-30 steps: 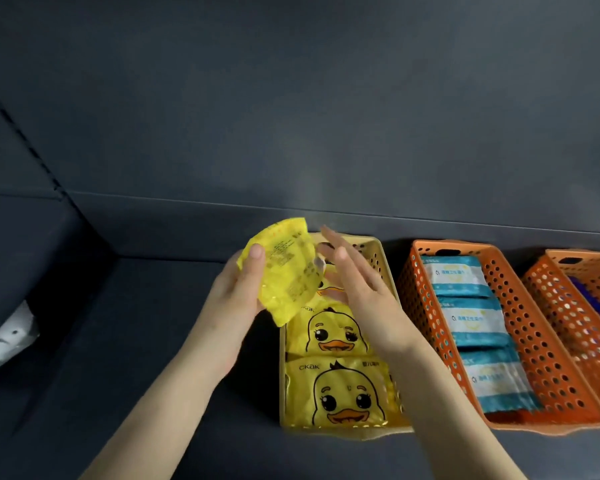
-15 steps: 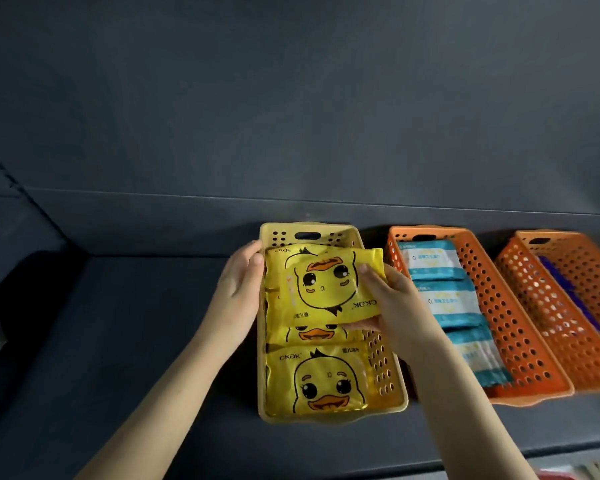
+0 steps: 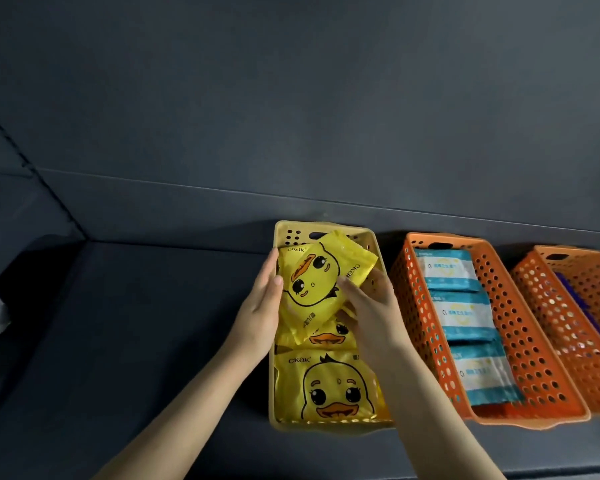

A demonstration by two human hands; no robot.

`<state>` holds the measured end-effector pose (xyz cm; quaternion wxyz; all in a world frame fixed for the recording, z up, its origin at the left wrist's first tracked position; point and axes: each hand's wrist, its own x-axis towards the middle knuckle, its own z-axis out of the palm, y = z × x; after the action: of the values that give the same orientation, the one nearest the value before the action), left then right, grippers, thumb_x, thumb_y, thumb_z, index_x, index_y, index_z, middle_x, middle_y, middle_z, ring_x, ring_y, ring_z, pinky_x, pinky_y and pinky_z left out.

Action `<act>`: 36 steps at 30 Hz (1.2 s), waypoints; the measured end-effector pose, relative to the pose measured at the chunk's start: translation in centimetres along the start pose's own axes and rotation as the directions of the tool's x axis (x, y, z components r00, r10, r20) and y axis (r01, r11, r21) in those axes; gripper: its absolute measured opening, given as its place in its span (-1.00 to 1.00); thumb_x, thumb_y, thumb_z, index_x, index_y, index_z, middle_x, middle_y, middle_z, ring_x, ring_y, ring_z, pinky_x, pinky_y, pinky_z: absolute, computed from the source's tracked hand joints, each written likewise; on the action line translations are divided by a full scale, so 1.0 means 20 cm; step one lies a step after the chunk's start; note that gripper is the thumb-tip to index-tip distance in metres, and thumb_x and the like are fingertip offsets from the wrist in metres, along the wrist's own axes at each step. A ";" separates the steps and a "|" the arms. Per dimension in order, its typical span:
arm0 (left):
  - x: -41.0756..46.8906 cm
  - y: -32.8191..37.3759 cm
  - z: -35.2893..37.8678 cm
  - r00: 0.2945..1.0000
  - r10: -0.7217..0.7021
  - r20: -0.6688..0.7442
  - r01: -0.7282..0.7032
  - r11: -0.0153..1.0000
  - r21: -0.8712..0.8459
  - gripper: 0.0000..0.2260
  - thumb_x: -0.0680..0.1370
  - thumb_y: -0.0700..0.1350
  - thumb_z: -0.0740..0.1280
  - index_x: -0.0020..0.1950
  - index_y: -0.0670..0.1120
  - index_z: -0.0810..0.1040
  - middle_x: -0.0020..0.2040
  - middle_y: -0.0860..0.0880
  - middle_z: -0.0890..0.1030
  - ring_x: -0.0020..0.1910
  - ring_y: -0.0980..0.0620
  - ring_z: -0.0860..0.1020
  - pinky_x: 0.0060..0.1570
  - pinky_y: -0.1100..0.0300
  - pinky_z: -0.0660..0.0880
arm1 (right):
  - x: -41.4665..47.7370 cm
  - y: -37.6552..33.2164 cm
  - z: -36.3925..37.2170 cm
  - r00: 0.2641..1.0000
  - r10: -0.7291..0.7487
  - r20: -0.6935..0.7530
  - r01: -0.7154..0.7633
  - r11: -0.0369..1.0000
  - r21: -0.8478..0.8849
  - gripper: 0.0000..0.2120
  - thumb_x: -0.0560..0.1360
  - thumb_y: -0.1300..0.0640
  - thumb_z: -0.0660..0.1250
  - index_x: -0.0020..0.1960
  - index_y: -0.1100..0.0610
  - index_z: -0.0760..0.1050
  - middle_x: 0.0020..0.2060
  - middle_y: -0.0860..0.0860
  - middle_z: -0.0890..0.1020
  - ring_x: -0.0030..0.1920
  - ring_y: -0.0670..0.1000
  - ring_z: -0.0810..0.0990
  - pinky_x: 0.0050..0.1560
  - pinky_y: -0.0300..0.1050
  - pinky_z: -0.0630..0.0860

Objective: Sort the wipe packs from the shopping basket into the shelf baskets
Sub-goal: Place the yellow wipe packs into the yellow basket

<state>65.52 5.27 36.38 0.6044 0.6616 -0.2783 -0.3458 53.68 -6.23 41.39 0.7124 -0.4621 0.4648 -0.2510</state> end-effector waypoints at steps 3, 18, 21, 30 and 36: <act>0.00 -0.01 0.00 1.000 -0.005 0.006 0.005 0.999 -0.043 -0.48 0.56 0.31 0.04 0.52 0.30 0.08 0.53 0.28 0.16 0.49 0.28 0.16 0.52 -0.04 0.12 | 0.05 -0.07 -0.02 0.990 -0.130 -0.051 0.120 0.979 -0.163 -0.74 0.52 0.10 0.38 0.19 0.00 0.48 0.05 0.06 0.65 0.05 0.11 0.65 0.06 0.19 0.60; 0.01 0.03 -0.03 0.999 -0.033 0.023 0.034 0.997 -0.063 -0.49 0.58 0.31 -0.01 0.53 0.25 0.14 0.51 0.26 0.22 0.48 0.28 0.19 0.51 0.01 0.14 | 0.15 -0.21 -0.06 0.778 0.334 0.532 0.512 0.153 -0.845 -0.32 0.56 0.12 0.33 0.49 -0.31 0.08 0.52 -0.13 0.18 0.51 -0.03 0.16 0.45 -0.02 0.16; 0.03 0.05 -0.01 0.998 -0.065 0.014 0.066 0.993 -0.096 -0.48 0.55 0.35 0.01 0.50 0.29 0.14 0.53 0.24 0.20 0.49 0.24 0.19 0.51 -0.01 0.12 | 0.17 -0.26 -0.02 0.732 0.379 0.566 0.567 0.122 -0.814 -0.36 0.57 0.18 0.29 0.46 -0.34 0.15 0.49 -0.16 0.24 0.48 -0.06 0.22 0.43 -0.08 0.22; 0.04 0.03 0.01 0.999 -0.016 -0.031 0.017 1.000 0.025 -0.55 0.64 0.20 -0.08 0.54 0.21 0.07 0.56 0.20 0.12 0.50 0.24 0.12 0.49 0.15 0.07 | 0.20 -0.20 0.05 0.719 0.379 0.583 0.591 0.109 -0.799 -0.35 0.53 0.35 0.17 0.37 -0.34 0.33 0.47 -0.15 0.31 0.50 -0.05 0.20 0.47 -0.03 0.17; 0.05 0.02 0.03 0.998 -0.018 -0.064 0.020 1.000 0.023 -0.53 0.62 0.23 -0.06 0.54 0.20 0.10 0.55 0.21 0.14 0.48 0.28 0.12 0.43 0.22 0.07 | 0.06 -0.03 -0.03 0.835 -0.087 0.544 0.550 0.083 -0.831 -0.47 0.55 -0.04 0.29 0.45 -0.25 0.21 0.52 -0.09 0.11 0.53 0.08 0.02 0.49 0.26 0.07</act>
<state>65.73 4.10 36.62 0.6019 0.6820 -0.2565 -0.3267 53.66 -7.77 41.26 0.2409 -0.9342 0.2598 0.0425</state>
